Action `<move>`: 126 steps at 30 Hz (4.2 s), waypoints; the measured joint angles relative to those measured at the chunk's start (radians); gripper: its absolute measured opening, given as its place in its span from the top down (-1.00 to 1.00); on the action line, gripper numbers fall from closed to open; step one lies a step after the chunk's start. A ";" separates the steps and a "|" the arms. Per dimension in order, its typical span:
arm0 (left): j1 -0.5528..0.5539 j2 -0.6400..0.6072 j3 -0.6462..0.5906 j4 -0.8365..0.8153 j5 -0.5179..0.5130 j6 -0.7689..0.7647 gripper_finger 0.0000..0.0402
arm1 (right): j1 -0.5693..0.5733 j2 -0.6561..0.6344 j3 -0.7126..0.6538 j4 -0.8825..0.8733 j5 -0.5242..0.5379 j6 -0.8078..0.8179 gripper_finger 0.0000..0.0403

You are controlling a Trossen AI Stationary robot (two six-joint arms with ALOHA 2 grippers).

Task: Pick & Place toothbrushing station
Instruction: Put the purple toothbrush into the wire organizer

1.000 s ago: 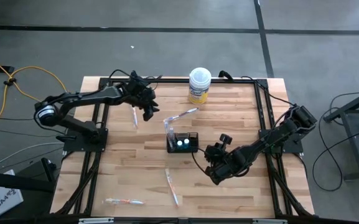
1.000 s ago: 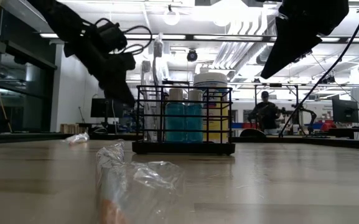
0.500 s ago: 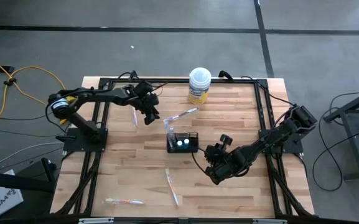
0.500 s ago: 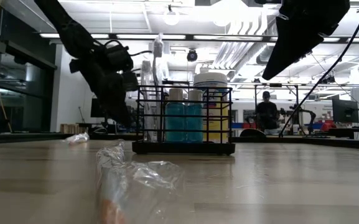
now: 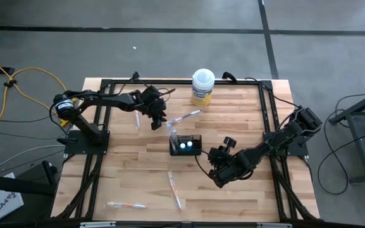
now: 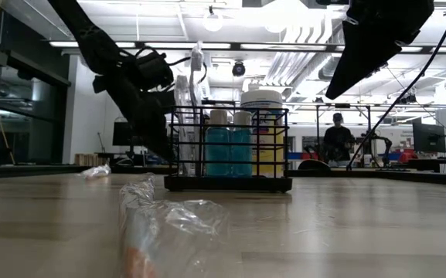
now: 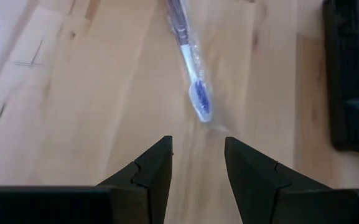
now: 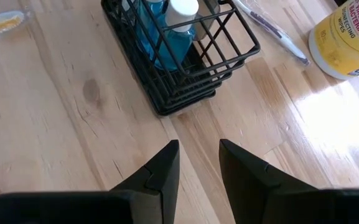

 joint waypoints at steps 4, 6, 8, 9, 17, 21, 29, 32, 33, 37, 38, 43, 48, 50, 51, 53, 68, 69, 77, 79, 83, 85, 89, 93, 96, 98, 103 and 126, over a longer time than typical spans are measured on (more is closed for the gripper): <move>-0.038 0.000 0.000 0.000 -0.068 0.039 0.29 | 0.000 0.000 0.000 0.001 0.000 0.001 0.48; -0.050 0.000 0.000 0.001 -0.089 0.057 0.29 | 0.000 0.000 0.000 0.002 0.000 0.001 0.48; -0.053 0.004 0.000 0.007 -0.090 0.061 0.29 | 0.000 0.000 0.000 0.004 0.000 0.001 0.48; -0.053 0.007 0.000 0.012 -0.091 0.060 0.29 | 0.000 0.000 0.000 0.004 0.000 0.001 0.48; -0.048 0.047 0.000 0.049 -0.074 0.043 0.29 | 0.000 0.000 0.000 0.010 -0.001 0.002 0.48; -0.052 0.078 -0.002 0.057 -0.073 0.029 0.29 | 0.000 0.000 0.000 0.016 -0.002 0.000 0.48; -0.052 0.100 -0.001 0.093 -0.017 0.013 0.29 | 0.000 0.000 0.000 0.017 -0.002 -0.001 0.48; -0.052 0.117 0.000 0.104 -0.014 0.008 0.29 | 0.000 0.000 0.000 0.018 -0.002 -0.001 0.48; -0.052 0.122 -0.001 0.102 -0.013 0.002 0.29 | 0.000 0.000 0.000 0.018 -0.002 -0.001 0.48; -0.052 0.143 -0.001 0.125 -0.009 -0.004 0.29 | 0.000 0.000 0.000 0.018 -0.007 -0.001 0.48; -0.052 0.146 0.000 0.128 -0.009 -0.004 0.29 | 0.000 0.000 0.000 0.018 -0.007 -0.001 0.48; -0.050 0.148 0.000 0.145 -0.010 -0.007 0.29 | 0.000 0.000 0.000 0.018 -0.009 -0.001 0.48; -0.049 0.149 0.000 0.154 -0.008 -0.007 0.29 | 0.000 0.000 0.000 0.018 -0.009 -0.001 0.48; -0.049 0.149 0.000 0.155 -0.009 -0.012 0.29 | 0.000 0.000 0.000 0.018 -0.009 -0.001 0.48; -0.049 0.149 0.000 0.155 -0.010 -0.018 0.29 | 0.000 0.000 0.000 0.018 -0.009 -0.001 0.48; -0.049 0.149 0.000 0.156 -0.011 -0.020 0.29 | 0.000 0.000 0.000 0.018 -0.009 -0.001 0.48; -0.049 0.149 -0.001 0.159 -0.021 -0.066 0.45 | 0.000 0.000 0.000 0.018 -0.016 -0.001 0.48; -0.049 0.150 -0.001 0.159 -0.024 -0.074 0.51 | 0.000 0.000 0.000 0.018 -0.017 -0.001 0.48; -0.049 0.149 -0.001 0.155 -0.032 -0.112 0.95 | 0.000 0.000 0.000 0.018 -0.019 -0.001 0.48; -0.049 0.149 -0.001 0.155 -0.032 -0.112 0.98 | 0.000 0.000 0.000 0.018 -0.020 -0.001 0.48; -0.049 0.149 -0.002 0.155 -0.028 -0.112 0.99 | 0.000 0.000 0.000 0.018 -0.020 -0.001 0.48; -0.049 0.149 -0.002 0.155 -0.028 -0.112 1.00 | 0.000 0.000 0.000 0.018 -0.020 -0.001 0.48; -0.049 0.150 -0.002 0.155 -0.028 -0.112 1.00 | 0.000 0.000 0.000 0.018 -0.021 -0.001 0.48; -0.049 0.149 -0.002 0.155 -0.026 -0.112 1.00 | 0.000 0.000 0.000 0.018 -0.021 -0.001 0.48; -0.049 0.149 -0.002 0.155 -0.006 -0.112 1.00 | 0.000 0.000 0.000 0.018 -0.021 -0.001 0.48; -0.049 0.149 -0.002 0.155 -0.006 -0.112 1.00 | 0.000 0.000 0.000 0.018 -0.021 -0.001 0.48; -0.049 0.150 -0.002 0.155 -0.006 -0.112 0.98 | 0.000 0.000 0.000 0.018 -0.021 -0.001 0.48; -0.049 0.149 -0.002 0.165 -0.011 -0.135 0.80 | 0.000 0.000 0.000 0.018 -0.027 -0.001 0.48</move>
